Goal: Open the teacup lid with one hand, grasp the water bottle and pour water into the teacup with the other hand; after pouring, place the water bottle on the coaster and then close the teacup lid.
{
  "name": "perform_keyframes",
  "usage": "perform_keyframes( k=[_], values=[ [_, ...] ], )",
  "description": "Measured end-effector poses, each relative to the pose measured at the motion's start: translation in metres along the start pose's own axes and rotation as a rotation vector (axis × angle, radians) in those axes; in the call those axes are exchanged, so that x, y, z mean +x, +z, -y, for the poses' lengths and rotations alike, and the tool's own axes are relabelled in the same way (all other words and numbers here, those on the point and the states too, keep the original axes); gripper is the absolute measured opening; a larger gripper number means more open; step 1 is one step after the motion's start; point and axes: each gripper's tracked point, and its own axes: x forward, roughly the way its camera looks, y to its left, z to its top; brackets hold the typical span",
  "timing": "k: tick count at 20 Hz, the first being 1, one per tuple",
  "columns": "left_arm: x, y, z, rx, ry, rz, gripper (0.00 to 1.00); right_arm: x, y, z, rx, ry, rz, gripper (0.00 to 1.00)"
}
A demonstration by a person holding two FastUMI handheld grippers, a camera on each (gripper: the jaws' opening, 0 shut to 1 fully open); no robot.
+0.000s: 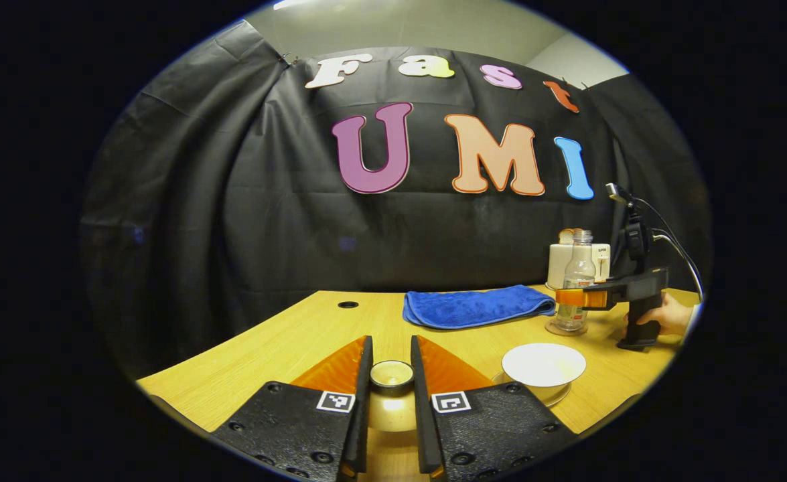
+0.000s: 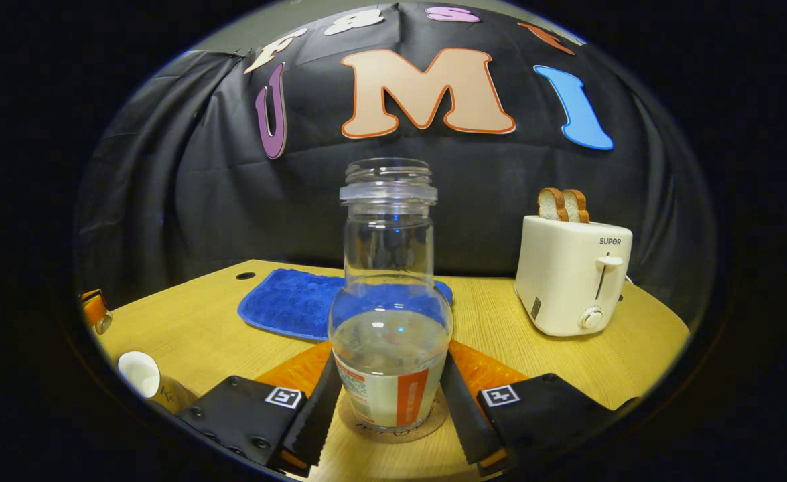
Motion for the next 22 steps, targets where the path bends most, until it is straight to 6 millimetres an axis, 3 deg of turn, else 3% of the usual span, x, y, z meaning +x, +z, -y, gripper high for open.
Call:
perform_keyframes(
  k=[5,6,8,10,11,22],
  values=[
    [0.008,0.0,0.02,0.0,-0.034,0.0,0.27,0.001,-0.003,0.005,0.009,-0.021,-0.016,0.81],
    [0.01,0.001,0.025,0.0,-0.045,0.001,0.27,0.0,-0.004,0.006,0.007,-0.027,-0.02,0.89],
    [0.013,0.0,0.035,-0.001,-0.07,-0.002,0.27,-0.002,-0.008,0.006,-0.001,-0.034,-0.034,0.84],
    [0.017,0.001,0.046,-0.001,-0.095,0.0,0.27,-0.007,-0.009,0.008,0.001,-0.04,-0.041,0.94],
    [0.018,0.001,0.053,-0.002,-0.113,0.002,0.27,-0.01,-0.01,0.009,0.001,-0.04,-0.041,0.89],
    [0.024,0.001,0.111,-0.002,-0.271,0.0,0.27,-0.067,-0.007,0.012,0.0,-0.002,0.038,0.89]
  ],
)
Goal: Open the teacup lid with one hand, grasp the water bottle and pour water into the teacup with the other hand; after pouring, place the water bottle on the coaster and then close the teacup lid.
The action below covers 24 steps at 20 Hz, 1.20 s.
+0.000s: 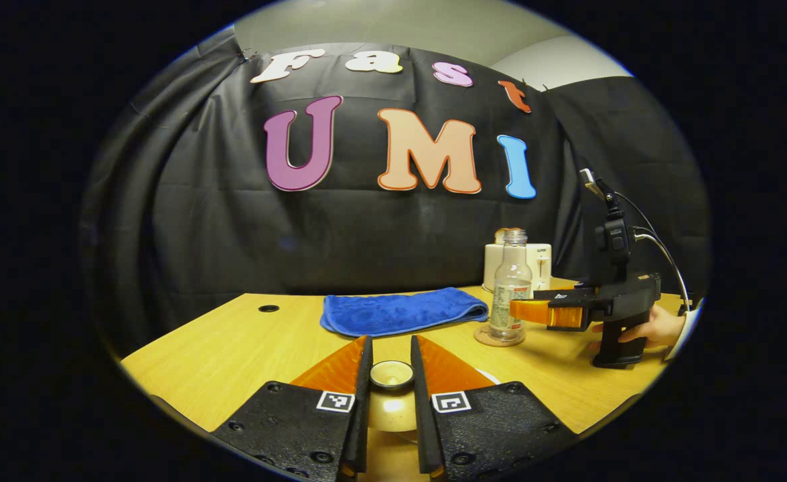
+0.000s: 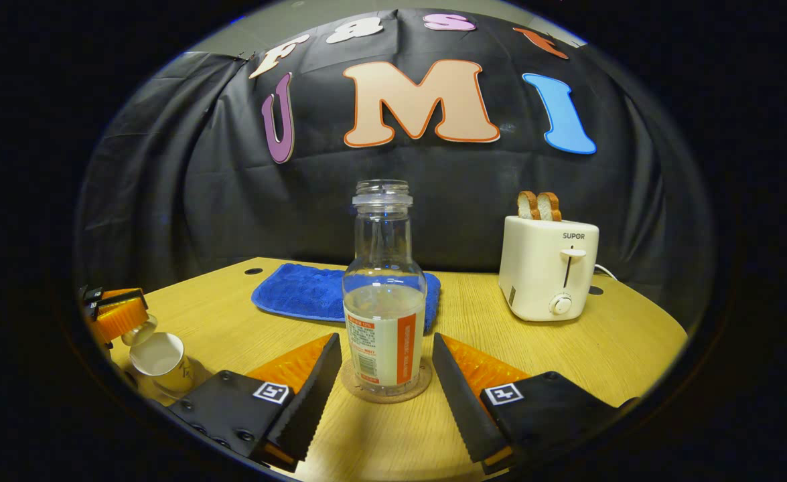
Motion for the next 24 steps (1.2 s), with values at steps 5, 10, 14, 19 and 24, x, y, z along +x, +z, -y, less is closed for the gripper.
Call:
perform_keyframes(
  k=[5,10,14,19,24],
  values=[
    [0.002,0.001,0.017,0.001,-0.043,-0.002,0.27,-0.029,0.007,0.002,0.006,0.011,0.063,0.89],
    [0.003,-0.003,0.025,0.011,-0.074,-0.029,0.27,-0.051,0.009,0.006,0.015,0.008,0.096,0.89],
    [0.007,-0.016,0.033,0.037,-0.107,-0.117,0.27,-0.065,0.011,0.008,0.016,0.004,0.116,0.89],
    [0.008,-0.02,0.03,0.033,-0.101,-0.153,0.29,-0.078,0.011,0.007,0.012,0.025,0.129,0.89],
    [0.006,-0.017,0.027,0.021,-0.084,-0.126,0.47,-0.094,0.026,0.01,0.014,0.02,0.181,0.89]
  ],
)
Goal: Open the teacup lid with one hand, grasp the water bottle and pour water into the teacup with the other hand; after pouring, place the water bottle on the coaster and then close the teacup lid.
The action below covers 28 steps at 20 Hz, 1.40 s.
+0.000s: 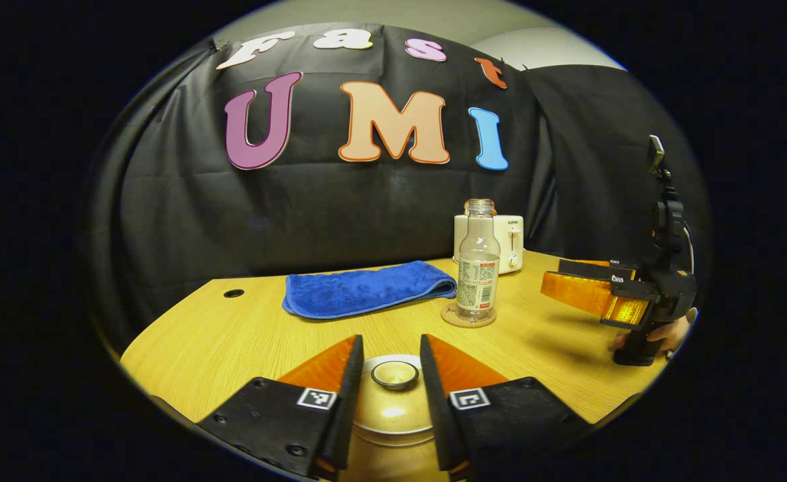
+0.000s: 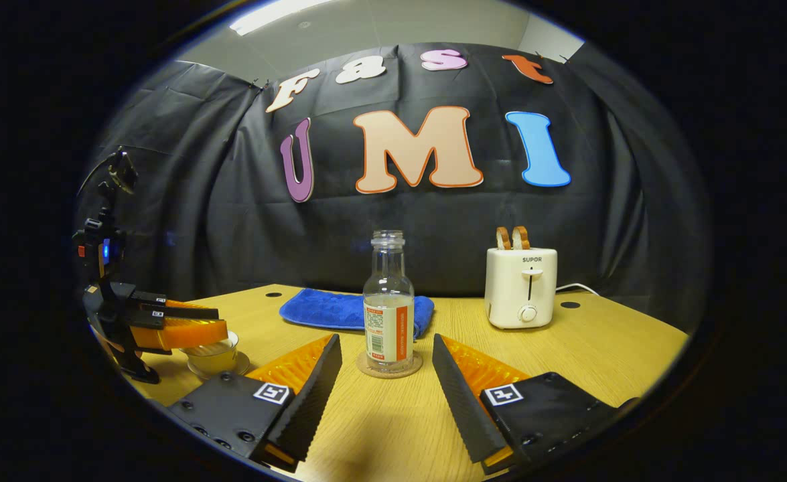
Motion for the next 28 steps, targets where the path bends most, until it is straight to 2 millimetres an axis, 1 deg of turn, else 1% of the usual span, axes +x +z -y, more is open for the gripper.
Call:
perform_keyframes(
  k=[1,2,3,4,6,7,8,10,12,13,15,18,21,25,26,27,28],
  values=[
    [0.0,0.001,0.0,-0.003,0.003,0.007,0.59,-0.002,0.0,0.001,0.001,0.0,0.0,0.89],
    [-0.001,0.003,-0.003,-0.008,0.014,0.017,0.62,-0.003,-0.001,0.0,0.001,0.002,0.0,0.89],
    [-0.003,0.004,-0.005,-0.013,0.021,0.024,0.69,-0.003,-0.001,-0.001,0.0,0.004,-0.001,0.89],
    [-0.005,0.005,-0.006,-0.018,0.03,0.032,0.72,-0.004,-0.001,0.0,0.001,0.004,-0.001,0.89],
    [-0.01,0.005,-0.01,-0.024,0.054,0.044,0.82,-0.006,0.0,0.001,0.0,-0.004,0.001,0.89],
    [-0.014,0.007,-0.015,-0.027,0.073,0.053,0.88,-0.007,0.0,0.004,0.0,-0.016,0.0,0.89],
    [-0.018,0.007,-0.018,-0.029,0.09,0.058,0.91,-0.008,0.001,0.007,0.0,-0.029,0.001,0.89],
    [-0.028,0.008,-0.03,-0.037,0.145,0.075,0.93,-0.011,0.001,0.012,-0.001,-0.058,0.004,0.89],
    [-0.039,0.008,-0.038,-0.028,0.191,0.088,0.97,-0.013,0.001,0.014,-0.001,-0.07,0.004,0.89],
    [-0.046,0.009,-0.044,-0.023,0.211,0.099,0.97,-0.014,0.002,0.014,-0.001,-0.071,0.004,0.89],
    [-0.058,0.016,-0.048,-0.021,0.221,0.137,0.97,-0.014,0.002,0.014,-0.001,-0.071,0.004,0.89],
    [-0.058,0.01,-0.048,-0.024,0.206,0.127,0.96,-0.014,0.001,0.015,-0.001,-0.07,0.003,0.89],
    [-0.058,0.013,-0.047,-0.022,0.197,0.131,0.96,-0.014,0.002,0.015,-0.001,-0.07,0.004,0.89],
    [-0.06,0.01,-0.06,-0.028,0.257,0.126,0.96,-0.014,0.002,0.018,-0.002,-0.081,0.004,0.89],
    [-0.063,0.01,-0.063,-0.027,0.277,0.128,0.96,-0.014,0.002,0.019,-0.002,-0.089,0.005,0.84],
    [-0.065,0.01,-0.07,-0.029,0.307,0.125,0.96,-0.014,0.003,0.021,-0.002,-0.101,0.005,0.89],
    [-0.067,0.009,-0.078,-0.03,0.344,0.123,0.96,-0.015,0.002,0.024,-0.003,-0.111,0.006,0.89]
  ],
)
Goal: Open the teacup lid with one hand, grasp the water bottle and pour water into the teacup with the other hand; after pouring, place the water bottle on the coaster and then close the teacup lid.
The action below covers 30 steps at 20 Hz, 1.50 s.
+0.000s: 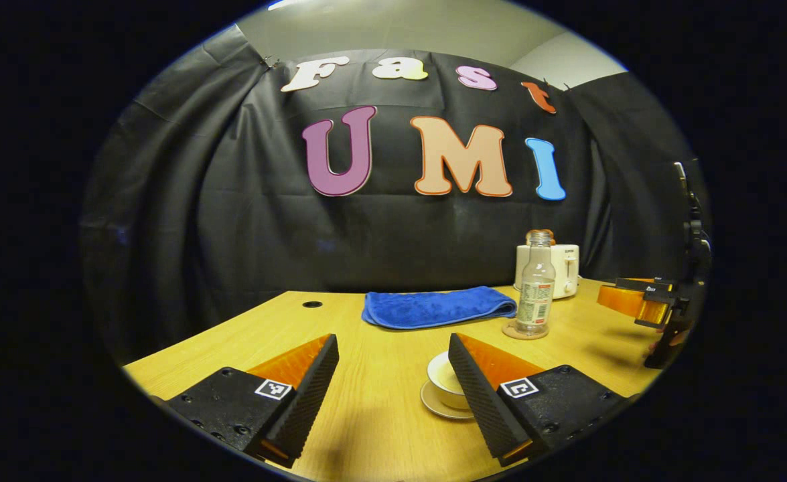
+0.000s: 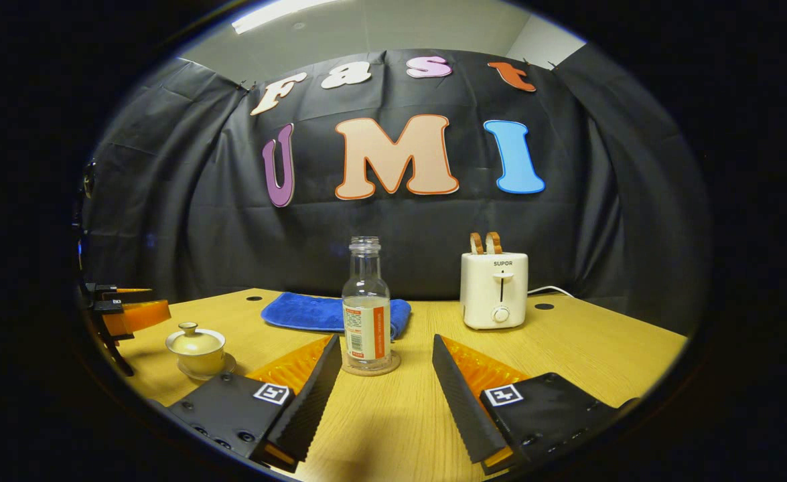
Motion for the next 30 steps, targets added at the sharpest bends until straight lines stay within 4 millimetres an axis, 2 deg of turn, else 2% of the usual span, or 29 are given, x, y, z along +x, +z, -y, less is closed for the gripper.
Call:
perform_keyframes(
  k=[5,8,9,15,16,30],
  values=[
    [-0.005,0.0,-0.042,0.003,0.188,-0.001,0.96,-0.004,0.002,0.008,-0.002,-0.042,0.003,0.89],
    [-0.007,0.0,-0.039,0.003,0.191,0.001,0.95,-0.005,0.001,0.009,-0.002,-0.046,0.006,0.89],
    [-0.006,0.0,-0.038,0.004,0.188,0.0,0.94,-0.005,0.002,0.009,-0.001,-0.047,0.004,0.83],
    [-0.006,0.0,-0.039,0.002,0.188,0.003,0.94,-0.006,0.002,0.007,-0.001,-0.033,0.005,0.83],
    [-0.006,0.0,-0.039,0.003,0.187,0.003,0.94,-0.006,0.002,0.006,-0.001,-0.032,0.005,0.89],
    [-0.004,0.0,-0.035,0.002,0.174,0.005,0.94,-0.012,0.002,0.012,-0.002,-0.04,0.006,0.89]
  ],
)
